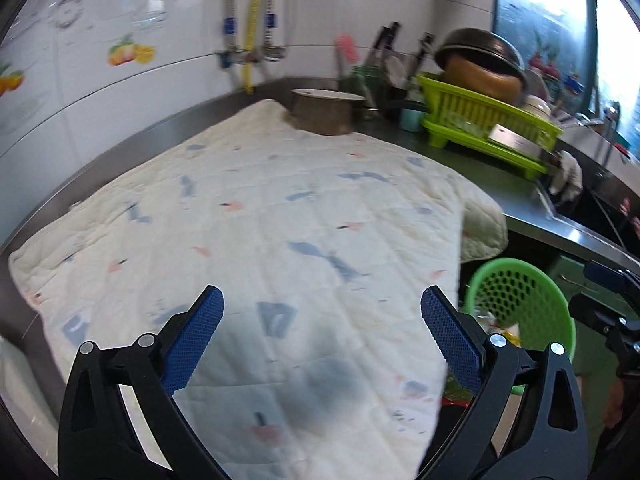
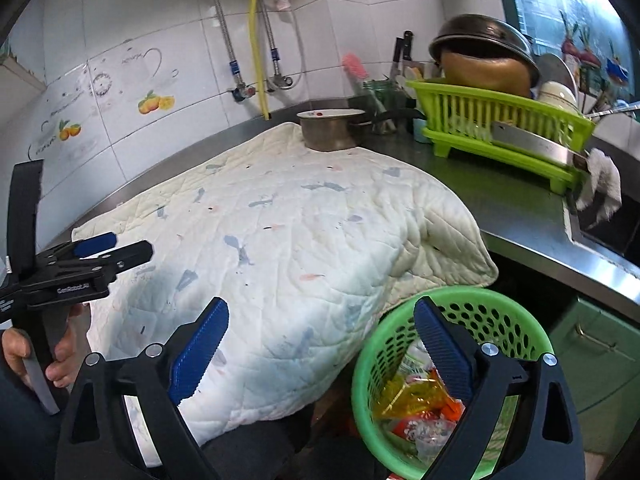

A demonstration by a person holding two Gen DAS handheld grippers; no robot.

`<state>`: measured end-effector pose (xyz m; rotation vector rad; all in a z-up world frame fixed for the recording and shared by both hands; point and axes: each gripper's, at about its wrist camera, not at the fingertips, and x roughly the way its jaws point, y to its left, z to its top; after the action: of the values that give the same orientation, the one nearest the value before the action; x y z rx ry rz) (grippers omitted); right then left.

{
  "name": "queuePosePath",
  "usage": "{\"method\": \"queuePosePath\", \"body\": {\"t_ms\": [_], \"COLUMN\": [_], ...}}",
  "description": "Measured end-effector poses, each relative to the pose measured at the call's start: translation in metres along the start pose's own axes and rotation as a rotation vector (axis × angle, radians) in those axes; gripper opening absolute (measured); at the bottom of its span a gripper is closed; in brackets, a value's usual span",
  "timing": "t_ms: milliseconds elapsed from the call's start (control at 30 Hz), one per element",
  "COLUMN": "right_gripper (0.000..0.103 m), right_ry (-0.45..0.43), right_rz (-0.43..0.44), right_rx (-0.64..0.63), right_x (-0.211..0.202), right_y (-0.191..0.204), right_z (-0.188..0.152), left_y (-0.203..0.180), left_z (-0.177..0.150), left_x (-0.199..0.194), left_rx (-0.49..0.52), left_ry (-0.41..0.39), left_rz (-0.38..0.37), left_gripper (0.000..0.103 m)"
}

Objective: Collect trash

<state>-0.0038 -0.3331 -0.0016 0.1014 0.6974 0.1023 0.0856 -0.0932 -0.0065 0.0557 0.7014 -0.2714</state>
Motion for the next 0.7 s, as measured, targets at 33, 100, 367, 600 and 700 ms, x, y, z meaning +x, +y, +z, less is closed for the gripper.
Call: {"method": "queuePosePath", "body": {"t_ms": [33, 100, 367, 600, 700], "right_gripper": [0.091, 0.091, 0.092, 0.092, 0.092], "right_ry": [0.001, 0.001, -0.007, -0.02, -0.024], "right_rz": [-0.001, -0.013, -0.006, -0.016, -0.029], "right_rx": [-0.006, -0.018, -0.017, -0.01, -0.017], "right_x": [0.003, 0.006, 0.013, 0.013, 0.012], "right_y": [0.004, 0.01, 0.03, 0.042, 0.044], "right_z": [0.002, 0.004, 0.005, 0.01, 0.011], "left_y": [0.005, 0.015, 0.037, 0.046, 0.051], "left_z": [-0.001, -0.004, -0.012, -0.02, -0.023], "left_x": [-0.002, -0.006, -0.023, -0.04, -0.045], "left_rx": [-0.008, -0.021, -0.049, -0.057, -0.071], "left_ry": [-0.002, -0.01, -0.038, -0.068, -0.074], "left_rz": [0.012, 0.041, 0.103, 0.135, 0.142], "left_gripper": [0.098, 0.098, 0.098, 0.098, 0.098]}}
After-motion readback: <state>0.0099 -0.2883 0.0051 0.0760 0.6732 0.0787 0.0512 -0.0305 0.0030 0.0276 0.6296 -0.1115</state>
